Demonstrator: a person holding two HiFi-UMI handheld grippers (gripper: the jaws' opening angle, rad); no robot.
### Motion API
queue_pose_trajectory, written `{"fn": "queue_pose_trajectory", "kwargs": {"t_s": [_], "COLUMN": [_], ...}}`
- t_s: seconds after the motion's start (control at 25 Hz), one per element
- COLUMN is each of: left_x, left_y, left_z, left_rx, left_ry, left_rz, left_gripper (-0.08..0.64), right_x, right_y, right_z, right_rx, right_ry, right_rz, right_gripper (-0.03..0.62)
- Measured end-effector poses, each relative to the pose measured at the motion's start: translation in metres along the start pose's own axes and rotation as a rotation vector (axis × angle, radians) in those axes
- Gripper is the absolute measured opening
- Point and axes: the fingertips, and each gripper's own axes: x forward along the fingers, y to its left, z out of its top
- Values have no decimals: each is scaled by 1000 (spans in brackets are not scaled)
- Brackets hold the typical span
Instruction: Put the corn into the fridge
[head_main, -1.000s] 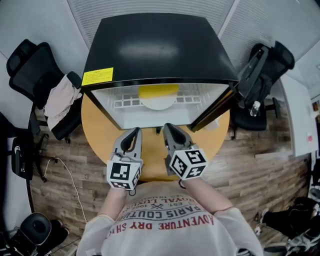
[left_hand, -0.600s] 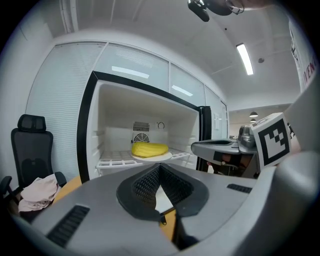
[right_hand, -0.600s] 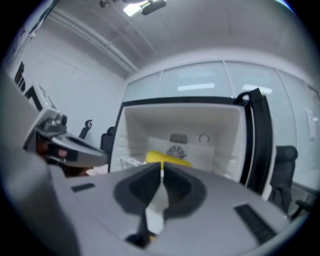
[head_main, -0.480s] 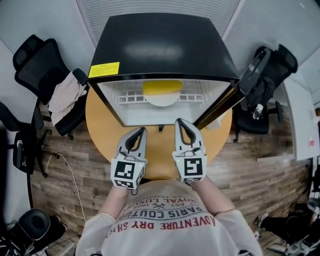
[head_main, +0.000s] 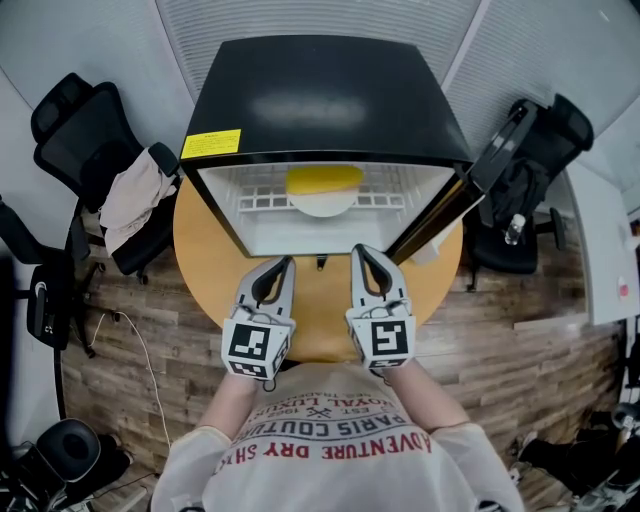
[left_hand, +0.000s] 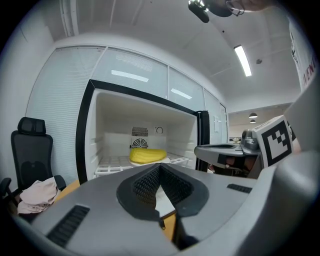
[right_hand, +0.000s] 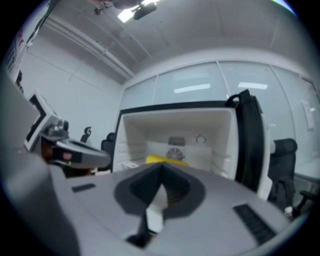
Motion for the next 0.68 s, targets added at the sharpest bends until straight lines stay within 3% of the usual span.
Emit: {"fn": "queue_pose_trajectory", "kwargs": {"t_s": [0.68], "left_x": [2], "left_y": [6], "left_z": [8], "left_rx": [9], "left_ry": [-41], "left_rz": [39], "left_gripper": [25], "right_x": [-3], "right_y": [17], "right_z": [-3], "right_rx": [71], "right_ry": [11], "right_rz": [78], "right_gripper": [29]}}
